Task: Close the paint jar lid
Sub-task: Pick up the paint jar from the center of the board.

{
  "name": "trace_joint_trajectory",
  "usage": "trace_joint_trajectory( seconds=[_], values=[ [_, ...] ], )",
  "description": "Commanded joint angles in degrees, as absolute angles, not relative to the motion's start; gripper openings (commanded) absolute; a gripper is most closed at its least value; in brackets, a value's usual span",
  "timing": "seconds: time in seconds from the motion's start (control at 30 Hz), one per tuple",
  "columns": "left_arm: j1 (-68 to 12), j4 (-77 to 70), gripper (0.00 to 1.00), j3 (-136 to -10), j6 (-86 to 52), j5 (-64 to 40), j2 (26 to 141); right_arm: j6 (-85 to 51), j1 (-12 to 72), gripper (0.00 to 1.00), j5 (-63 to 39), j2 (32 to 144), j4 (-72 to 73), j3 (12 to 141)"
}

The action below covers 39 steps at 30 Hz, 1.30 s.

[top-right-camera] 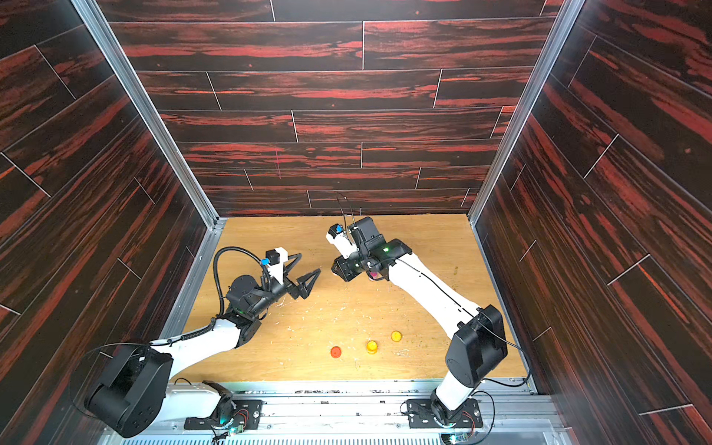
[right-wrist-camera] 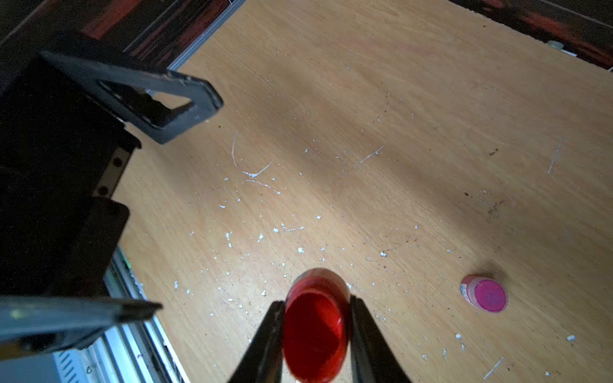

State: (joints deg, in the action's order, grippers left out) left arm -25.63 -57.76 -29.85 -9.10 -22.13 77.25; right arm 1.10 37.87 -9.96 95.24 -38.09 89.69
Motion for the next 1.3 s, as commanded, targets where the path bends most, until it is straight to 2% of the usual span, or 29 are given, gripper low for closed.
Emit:
trace_joint_trajectory(
  seconds=[0.0,0.33,0.63,0.97,1.27],
  values=[
    [-27.0,-60.9,0.97,-29.67,-3.21,-23.03,77.63,0.33,37.71,0.32,-14.11,96.67,-42.19,92.83],
    [-29.66,-58.51,0.9,-30.68,1.69,-21.88,78.31,-2.1,37.55,0.32,-19.51,97.71,-45.23,97.99],
    [-30.3,-58.62,0.76,-31.46,1.14,-22.82,79.16,-2.8,37.53,0.32,-22.1,97.55,-46.29,97.9],
    [-30.85,-57.15,0.7,-32.43,0.88,-23.38,79.37,-3.57,37.58,0.32,-24.38,97.46,-45.37,97.06],
    [-30.94,-56.05,0.56,-32.62,1.21,-23.18,79.1,-4.04,37.61,0.32,-25.34,97.31,-44.82,96.09]
  ],
)
